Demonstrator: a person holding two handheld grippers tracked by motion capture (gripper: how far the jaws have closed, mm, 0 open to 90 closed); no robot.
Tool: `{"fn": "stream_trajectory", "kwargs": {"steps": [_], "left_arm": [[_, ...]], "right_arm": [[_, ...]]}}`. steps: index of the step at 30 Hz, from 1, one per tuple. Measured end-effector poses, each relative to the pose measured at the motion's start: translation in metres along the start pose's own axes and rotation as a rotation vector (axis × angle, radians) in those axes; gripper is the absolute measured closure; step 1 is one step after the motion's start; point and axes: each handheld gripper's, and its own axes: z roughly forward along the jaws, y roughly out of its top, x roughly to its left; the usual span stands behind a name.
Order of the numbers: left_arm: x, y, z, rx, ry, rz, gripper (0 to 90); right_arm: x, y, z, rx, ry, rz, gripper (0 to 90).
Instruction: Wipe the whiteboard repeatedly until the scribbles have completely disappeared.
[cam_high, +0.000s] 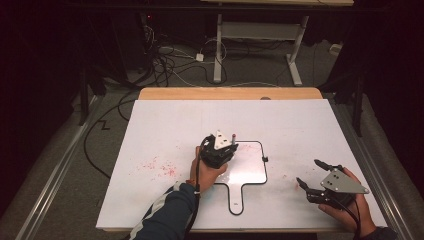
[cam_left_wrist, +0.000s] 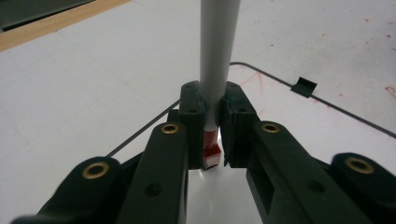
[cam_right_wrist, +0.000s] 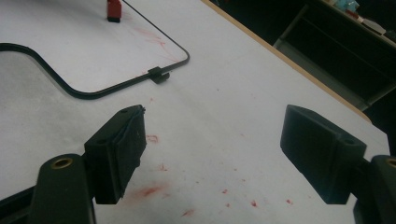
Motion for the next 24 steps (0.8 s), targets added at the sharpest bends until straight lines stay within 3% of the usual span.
{"fn": "stream_trajectory", "kwargs": {"steps": [5,10,16,24], "left_arm": [[0.012,0.002,-0.013,-0.014,0.016,-0.013,79.0],[0.015,0.003,-0.015,-0.022,0.013,-0.024,79.0],[0.001,-0.003,-0.003,-0.016,-0.018,-0.031,79.1],[-0.037,-0.012,0.03,0.02,-0.072,-0.015,79.1]], "right_arm": [[0.0,-0.001,0.002,0.006,0.006,0.0,22.8],[0.0,0.0,0.002,0.004,0.003,0.003,22.8],[0.001,0.0,0.004,0.011,0.011,0.006,22.8],[0.001,0.0,0.004,0.013,0.013,0.006,22.8]]}}
